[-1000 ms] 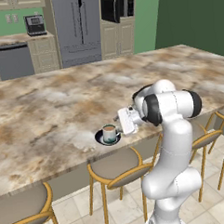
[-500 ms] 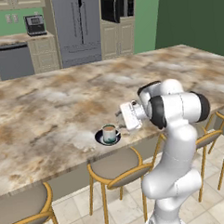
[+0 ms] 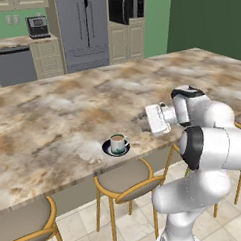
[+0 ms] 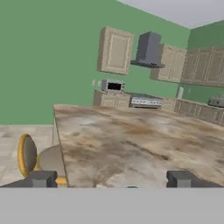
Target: Pick the cup of tea, navigate to the dining table, and place it on the saucer.
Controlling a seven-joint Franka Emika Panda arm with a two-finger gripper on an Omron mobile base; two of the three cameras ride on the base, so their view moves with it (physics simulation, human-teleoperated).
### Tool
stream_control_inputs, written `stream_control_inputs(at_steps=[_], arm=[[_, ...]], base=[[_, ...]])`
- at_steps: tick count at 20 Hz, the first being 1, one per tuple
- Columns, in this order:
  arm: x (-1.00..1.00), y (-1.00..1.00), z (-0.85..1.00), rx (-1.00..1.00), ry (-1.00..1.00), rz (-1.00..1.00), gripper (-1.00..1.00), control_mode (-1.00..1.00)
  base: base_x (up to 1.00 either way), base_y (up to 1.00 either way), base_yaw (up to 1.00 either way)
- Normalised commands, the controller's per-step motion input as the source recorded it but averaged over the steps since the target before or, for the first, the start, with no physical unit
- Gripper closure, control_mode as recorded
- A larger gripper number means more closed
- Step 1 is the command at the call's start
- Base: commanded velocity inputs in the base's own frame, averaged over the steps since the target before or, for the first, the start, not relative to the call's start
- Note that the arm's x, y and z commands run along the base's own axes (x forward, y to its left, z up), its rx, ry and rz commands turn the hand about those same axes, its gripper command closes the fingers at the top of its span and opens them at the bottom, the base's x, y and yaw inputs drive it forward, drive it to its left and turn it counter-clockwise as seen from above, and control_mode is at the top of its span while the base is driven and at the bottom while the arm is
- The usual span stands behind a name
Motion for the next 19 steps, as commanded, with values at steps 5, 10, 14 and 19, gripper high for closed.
stream_control_inputs(at_steps=[5,10,14,19], arm=[[-1.00,-0.47,0.67,0.00,0.39,-0.32,-1.00,-1.00],[-1.00,-0.34,0.69,-0.02,0.42,-0.29,-1.00,-1.00],[-1.00,-0.26,0.53,-0.09,0.29,-0.27,-1.00,-1.00],[-1.00,-0.04,0.16,-0.16,0.08,-0.31,-1.00,-1.00]], base=[[0.00,0.00,0.00],[0.00,0.00,0.00],[0.00,0.00,0.00],[0.00,0.00,0.00]])
